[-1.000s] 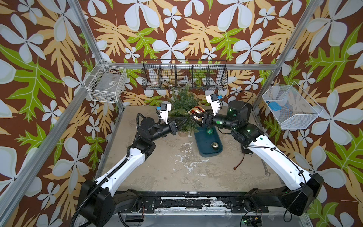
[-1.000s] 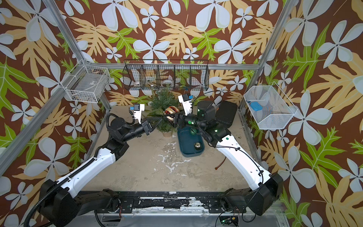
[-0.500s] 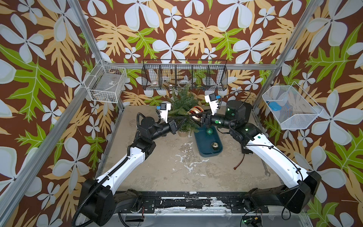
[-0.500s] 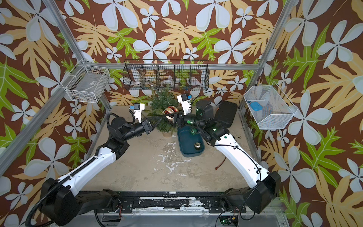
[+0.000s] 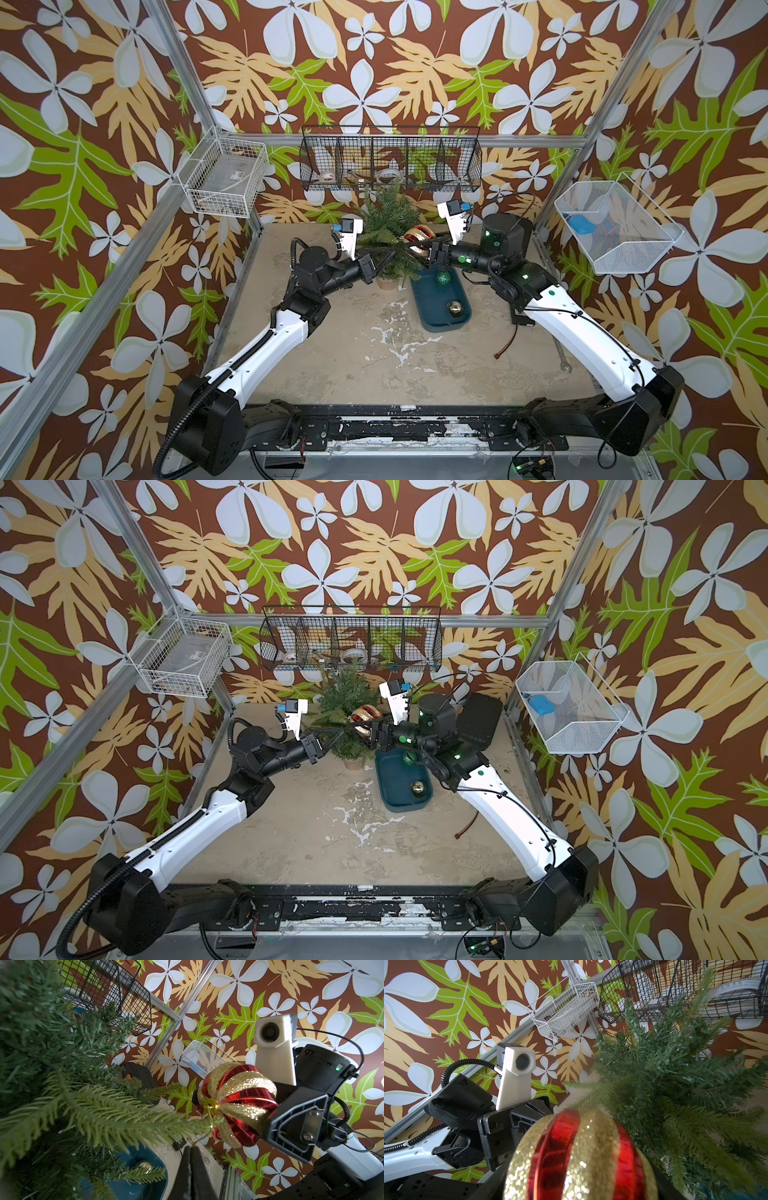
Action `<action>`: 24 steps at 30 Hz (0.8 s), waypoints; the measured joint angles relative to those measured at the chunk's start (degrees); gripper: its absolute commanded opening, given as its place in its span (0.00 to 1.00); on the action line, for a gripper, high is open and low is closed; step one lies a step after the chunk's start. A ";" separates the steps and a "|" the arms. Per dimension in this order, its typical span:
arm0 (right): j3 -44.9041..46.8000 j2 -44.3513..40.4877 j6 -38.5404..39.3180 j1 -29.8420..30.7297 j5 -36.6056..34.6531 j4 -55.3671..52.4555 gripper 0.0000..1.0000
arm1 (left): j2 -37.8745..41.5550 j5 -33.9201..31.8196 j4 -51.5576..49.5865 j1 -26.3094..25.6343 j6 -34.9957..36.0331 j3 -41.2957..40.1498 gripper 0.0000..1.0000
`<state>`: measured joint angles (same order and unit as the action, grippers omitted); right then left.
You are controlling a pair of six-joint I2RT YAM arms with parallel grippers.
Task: Decorate the small christmas tree with ornaments
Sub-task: Hang an ornament on the christmas tree.
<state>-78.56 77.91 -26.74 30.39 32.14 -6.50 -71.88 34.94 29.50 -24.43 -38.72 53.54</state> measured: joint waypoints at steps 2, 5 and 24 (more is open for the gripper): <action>0.24 -0.11 -0.02 0.00 -0.24 0.02 0.68 | 0.09 0.07 0.00 0.00 -0.02 0.00 0.00; 0.44 -0.46 -0.02 0.02 -0.24 0.04 0.68 | 0.22 0.39 0.17 0.00 -0.02 0.00 0.00; 0.98 -0.87 0.02 -0.07 -0.61 0.07 0.68 | -0.90 2.40 -0.11 0.02 0.04 0.83 0.00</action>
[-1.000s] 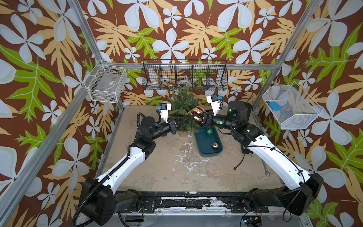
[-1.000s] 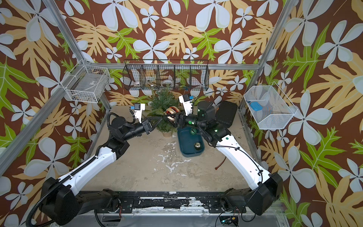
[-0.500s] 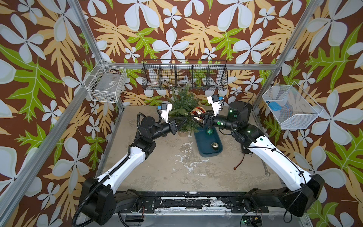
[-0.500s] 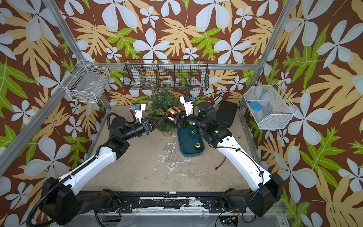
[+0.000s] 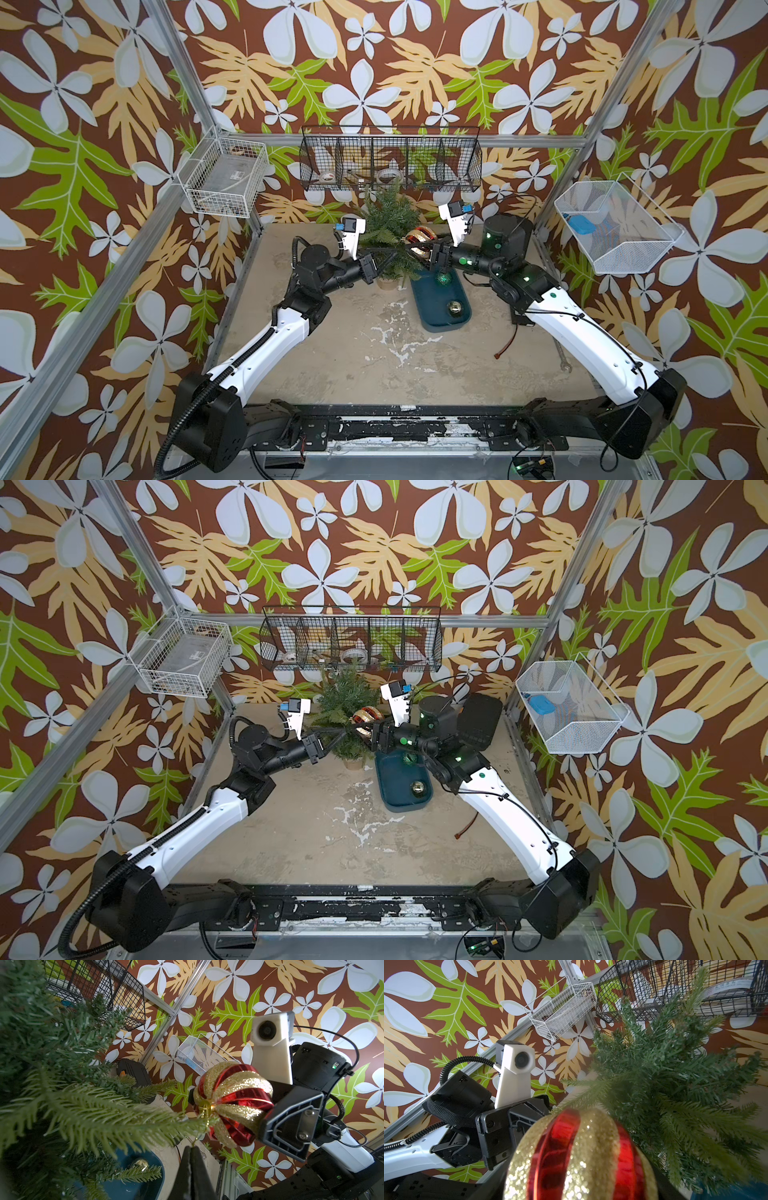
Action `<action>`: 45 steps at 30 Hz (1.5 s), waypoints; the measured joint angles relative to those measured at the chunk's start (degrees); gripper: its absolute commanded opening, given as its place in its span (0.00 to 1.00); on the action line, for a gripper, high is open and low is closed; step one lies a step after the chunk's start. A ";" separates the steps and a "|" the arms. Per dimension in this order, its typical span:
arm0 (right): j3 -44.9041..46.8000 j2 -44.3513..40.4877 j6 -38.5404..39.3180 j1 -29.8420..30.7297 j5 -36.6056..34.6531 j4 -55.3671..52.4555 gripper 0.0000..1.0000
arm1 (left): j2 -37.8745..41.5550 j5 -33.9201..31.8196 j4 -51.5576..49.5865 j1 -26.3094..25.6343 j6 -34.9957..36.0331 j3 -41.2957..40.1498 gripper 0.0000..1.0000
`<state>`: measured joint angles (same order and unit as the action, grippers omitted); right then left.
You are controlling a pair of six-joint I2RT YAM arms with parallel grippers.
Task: Decorate the small christmas tree with ornaments
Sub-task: Hang an ornament on the christmas tree.
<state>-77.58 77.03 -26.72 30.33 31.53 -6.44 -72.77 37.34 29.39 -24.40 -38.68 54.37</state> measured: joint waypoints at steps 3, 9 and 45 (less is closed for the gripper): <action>-0.02 0.13 0.02 0.00 0.00 0.02 0.68 | 0.04 -0.04 -0.11 0.00 0.15 0.00 0.00; -0.35 1.11 0.00 0.00 0.02 0.00 0.68 | 0.59 -1.14 -1.09 0.20 0.37 0.00 0.00; 1.38 2.21 -0.09 0.00 0.00 1.29 0.69 | 0.44 -2.47 -4.28 2.12 1.22 1.51 0.00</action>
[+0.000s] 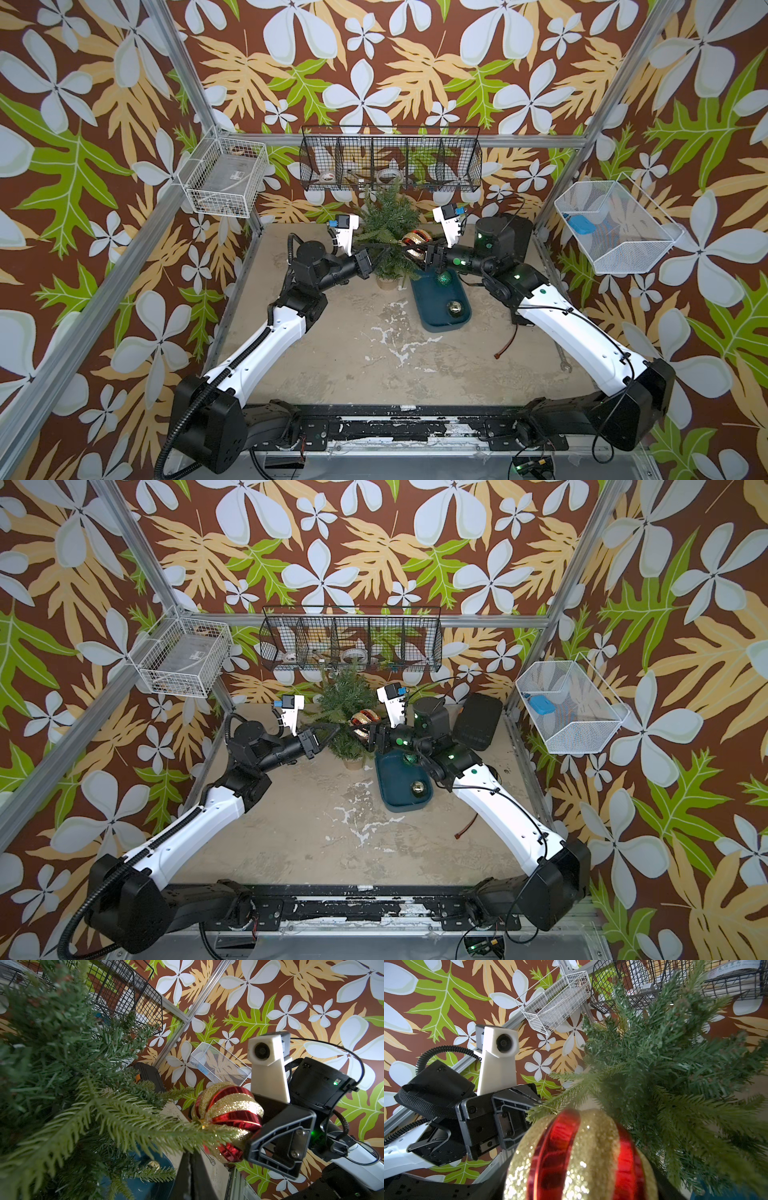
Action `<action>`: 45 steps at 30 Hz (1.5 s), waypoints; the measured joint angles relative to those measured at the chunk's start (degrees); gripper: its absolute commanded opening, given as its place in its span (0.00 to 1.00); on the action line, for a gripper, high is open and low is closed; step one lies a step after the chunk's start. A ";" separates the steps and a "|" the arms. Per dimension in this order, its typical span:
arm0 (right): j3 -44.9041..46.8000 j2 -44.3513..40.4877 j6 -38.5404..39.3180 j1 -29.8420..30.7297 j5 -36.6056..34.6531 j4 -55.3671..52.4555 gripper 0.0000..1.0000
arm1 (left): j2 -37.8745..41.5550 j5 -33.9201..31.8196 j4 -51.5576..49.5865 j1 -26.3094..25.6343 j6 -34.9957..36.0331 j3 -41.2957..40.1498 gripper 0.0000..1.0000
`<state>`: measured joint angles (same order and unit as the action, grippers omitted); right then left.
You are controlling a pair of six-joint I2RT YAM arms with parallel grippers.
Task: Decorate the small christmas tree with ornaments
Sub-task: Hang an ornament on the christmas tree.
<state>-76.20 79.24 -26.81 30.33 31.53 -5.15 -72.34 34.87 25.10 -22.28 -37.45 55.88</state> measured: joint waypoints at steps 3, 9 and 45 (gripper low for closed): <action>0.57 -0.37 0.00 0.00 0.00 0.00 0.72 | 0.00 -0.15 -0.79 0.00 0.02 0.66 0.00; 1.57 -1.33 -0.20 0.00 -0.09 0.46 0.83 | -0.50 -0.17 -1.40 0.00 0.20 2.14 0.00; 13.51 -15.67 0.02 -0.07 -7.87 -1.01 0.80 | 3.15 -1.49 -4.72 0.00 1.44 -1.14 0.28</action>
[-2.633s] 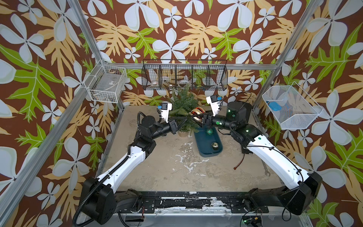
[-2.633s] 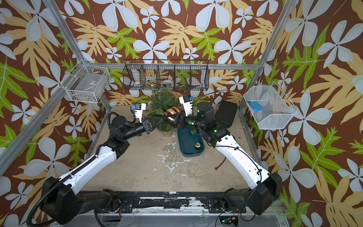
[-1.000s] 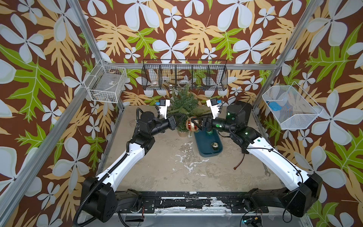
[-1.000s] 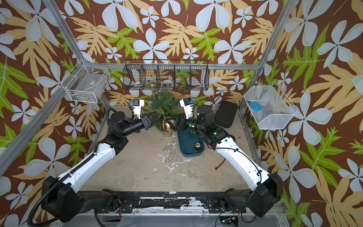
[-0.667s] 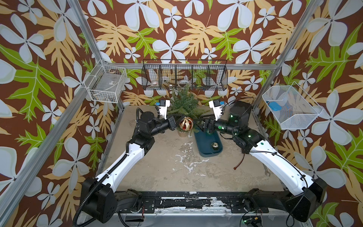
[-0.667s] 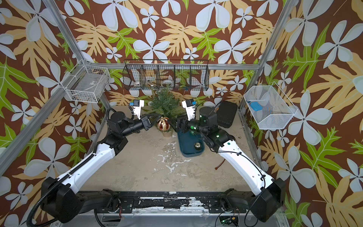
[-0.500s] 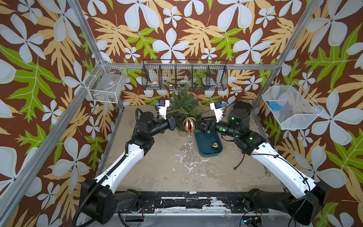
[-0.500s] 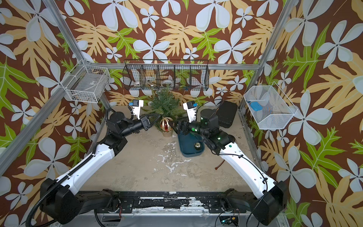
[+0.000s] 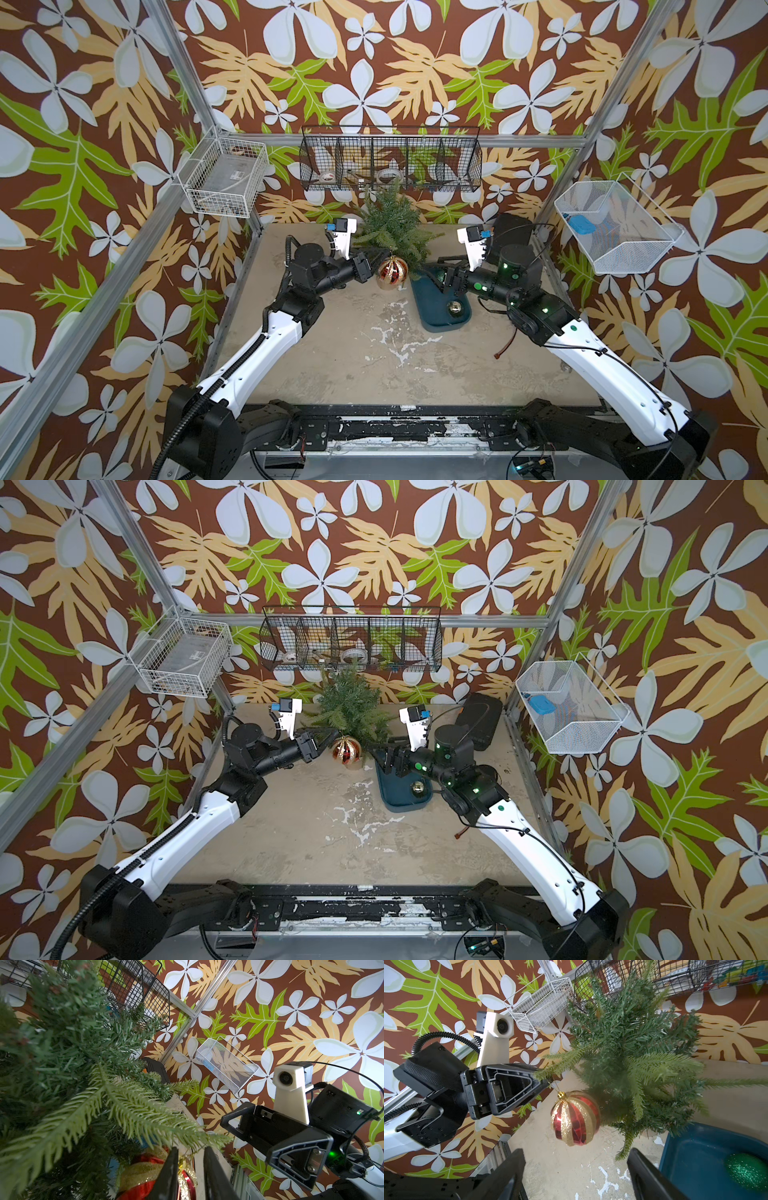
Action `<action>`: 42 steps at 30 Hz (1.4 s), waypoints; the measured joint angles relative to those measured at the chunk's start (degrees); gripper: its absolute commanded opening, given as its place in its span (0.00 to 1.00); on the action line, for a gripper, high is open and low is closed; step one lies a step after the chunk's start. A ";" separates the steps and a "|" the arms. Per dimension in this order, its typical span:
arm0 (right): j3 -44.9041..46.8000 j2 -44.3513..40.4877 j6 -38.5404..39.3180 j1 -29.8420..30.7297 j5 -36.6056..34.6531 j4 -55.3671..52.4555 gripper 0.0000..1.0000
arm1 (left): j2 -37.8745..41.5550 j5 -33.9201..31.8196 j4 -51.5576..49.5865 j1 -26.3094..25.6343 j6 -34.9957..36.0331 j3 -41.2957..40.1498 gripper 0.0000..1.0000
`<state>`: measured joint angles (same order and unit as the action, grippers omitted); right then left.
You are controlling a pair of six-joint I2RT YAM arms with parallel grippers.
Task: Decorate the small christmas tree with ornaments
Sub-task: Hang an ornament on the christmas tree.
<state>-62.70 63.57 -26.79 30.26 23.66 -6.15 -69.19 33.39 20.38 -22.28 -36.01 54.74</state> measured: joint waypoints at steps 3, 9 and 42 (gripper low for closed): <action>0.33 -1.07 0.09 0.00 -1.27 -0.63 0.80 | 0.83 -0.37 -0.02 0.00 0.00 -0.68 0.33; 0.87 -3.58 0.46 -0.04 -4.31 -2.01 0.80 | 2.49 -1.40 -0.50 0.00 0.02 -2.05 0.35; 5.53 7.74 -3.26 -4.90 -22.93 -11.13 0.81 | 26.29 -11.17 -19.39 0.00 1.31 -18.67 0.78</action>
<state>-57.17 71.31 -30.04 25.36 0.73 -17.28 -42.89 22.22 0.99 -22.28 -34.70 36.07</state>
